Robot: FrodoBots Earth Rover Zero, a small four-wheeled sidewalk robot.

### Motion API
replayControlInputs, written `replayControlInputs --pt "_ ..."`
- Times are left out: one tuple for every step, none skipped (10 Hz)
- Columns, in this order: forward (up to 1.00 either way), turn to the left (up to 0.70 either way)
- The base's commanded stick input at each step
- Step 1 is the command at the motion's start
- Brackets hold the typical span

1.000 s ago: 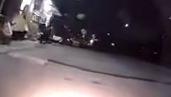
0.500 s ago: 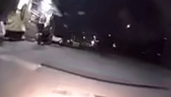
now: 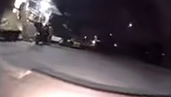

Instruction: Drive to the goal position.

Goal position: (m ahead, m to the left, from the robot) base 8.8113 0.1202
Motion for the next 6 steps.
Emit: replayControlInputs --pt "0.85 -0.02" --pt "0.85 -0.11" --pt "0.85 -0.19" --pt "0.85 -0.27" --pt "0.85 -0.3" --pt "0.85 -0.12"
